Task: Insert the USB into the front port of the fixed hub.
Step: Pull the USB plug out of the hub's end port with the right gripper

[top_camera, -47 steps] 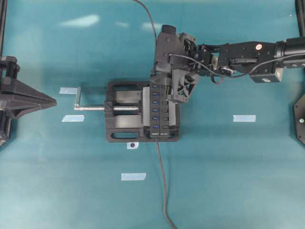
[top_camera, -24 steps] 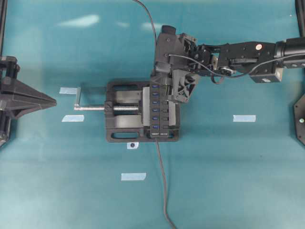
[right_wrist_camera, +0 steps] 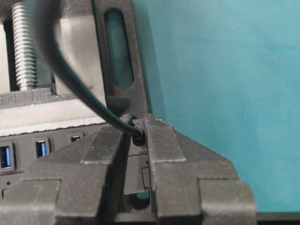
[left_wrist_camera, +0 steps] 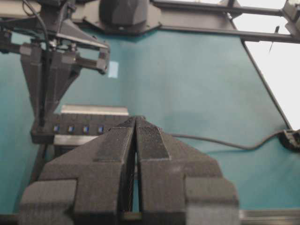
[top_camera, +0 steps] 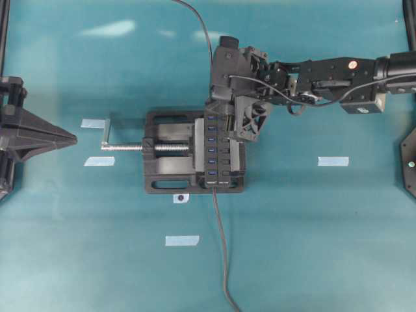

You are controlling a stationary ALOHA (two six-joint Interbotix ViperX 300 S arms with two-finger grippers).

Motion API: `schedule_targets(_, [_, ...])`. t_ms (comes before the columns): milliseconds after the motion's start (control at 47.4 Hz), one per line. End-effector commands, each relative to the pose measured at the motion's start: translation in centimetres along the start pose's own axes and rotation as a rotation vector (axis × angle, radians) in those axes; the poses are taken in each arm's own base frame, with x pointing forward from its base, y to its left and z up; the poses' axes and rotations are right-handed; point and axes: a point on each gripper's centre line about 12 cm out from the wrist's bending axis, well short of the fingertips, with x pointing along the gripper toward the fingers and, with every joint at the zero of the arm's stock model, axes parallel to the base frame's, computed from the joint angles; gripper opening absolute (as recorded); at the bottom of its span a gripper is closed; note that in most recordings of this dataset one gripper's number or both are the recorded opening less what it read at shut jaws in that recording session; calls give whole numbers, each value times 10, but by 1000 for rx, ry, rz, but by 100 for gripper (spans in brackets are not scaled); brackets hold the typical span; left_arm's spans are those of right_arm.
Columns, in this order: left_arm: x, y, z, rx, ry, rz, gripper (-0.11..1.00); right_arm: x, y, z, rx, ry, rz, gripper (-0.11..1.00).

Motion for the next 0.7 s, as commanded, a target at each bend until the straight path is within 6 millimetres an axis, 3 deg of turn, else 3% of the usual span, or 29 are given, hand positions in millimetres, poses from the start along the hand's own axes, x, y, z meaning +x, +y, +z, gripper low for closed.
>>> schedule_targets(0, [1,-1,7,0,-18,-3,0,-11,4,19,-6,-57,5,10])
schedule_targets(274, [1,-1,7,0,-18,-3,0,-18,5,30,-6,-44,9,10])
schedule_targets(676, [-3,0,7,-16,-32,0,0,-51,9,57,-12,-54,24,10])
